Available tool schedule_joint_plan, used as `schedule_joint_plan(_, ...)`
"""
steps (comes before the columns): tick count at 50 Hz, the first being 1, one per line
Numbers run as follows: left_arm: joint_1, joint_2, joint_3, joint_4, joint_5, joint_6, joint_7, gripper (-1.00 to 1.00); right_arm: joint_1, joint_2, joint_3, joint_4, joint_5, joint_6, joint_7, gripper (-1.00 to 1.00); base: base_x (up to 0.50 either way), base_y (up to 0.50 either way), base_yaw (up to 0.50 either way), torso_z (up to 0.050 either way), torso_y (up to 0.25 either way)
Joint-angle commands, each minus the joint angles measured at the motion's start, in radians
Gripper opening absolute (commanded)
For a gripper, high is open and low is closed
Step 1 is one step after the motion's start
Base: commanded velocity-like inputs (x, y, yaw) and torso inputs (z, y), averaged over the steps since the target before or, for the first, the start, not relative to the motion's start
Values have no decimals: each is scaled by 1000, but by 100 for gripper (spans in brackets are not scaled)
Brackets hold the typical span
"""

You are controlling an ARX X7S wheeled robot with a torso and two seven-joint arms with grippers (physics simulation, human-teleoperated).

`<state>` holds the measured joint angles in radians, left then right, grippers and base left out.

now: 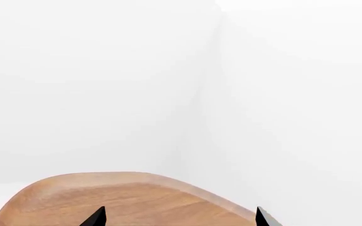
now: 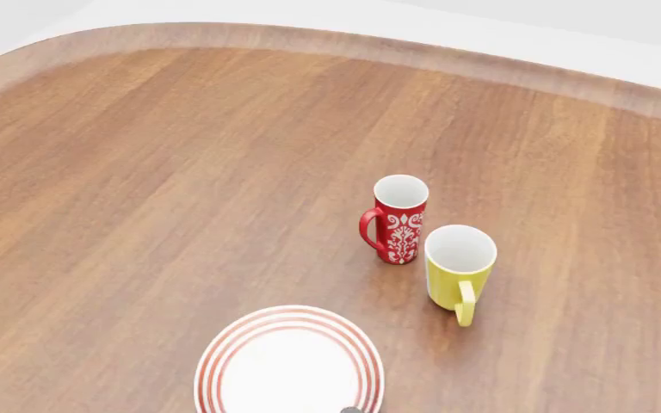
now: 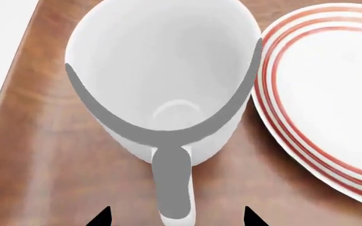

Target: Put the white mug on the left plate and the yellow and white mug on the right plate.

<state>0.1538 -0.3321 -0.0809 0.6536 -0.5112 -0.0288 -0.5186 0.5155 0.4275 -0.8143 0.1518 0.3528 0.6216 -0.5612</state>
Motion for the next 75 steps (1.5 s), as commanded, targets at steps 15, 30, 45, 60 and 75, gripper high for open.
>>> schedule_joint_plan(15,-16,14,-5,-34,38,-19,26,100,23,15,-18,-138,-27,53,-13,-100,0,0,0,0,0)
schedule_joint_plan(30,-15,9,1,-30,39,-18,22,100,24,59,50,-397,1,144,81,-100,0,0,0,0,0)
schedule_joint_plan(45,-20,5,1,-37,35,-12,20,100,-25,45,286,-360,86,98,211,-100,0,0,0,0,0)
schedule_joint_plan(60,-20,0,3,-38,29,-8,19,100,37,-51,377,-93,90,14,250,-100,0,0,0,0,0)
schedule_joint_plan(75,-12,-3,8,-35,26,-2,19,100,149,-199,334,389,12,-208,179,-100,0,0,0,0,0)
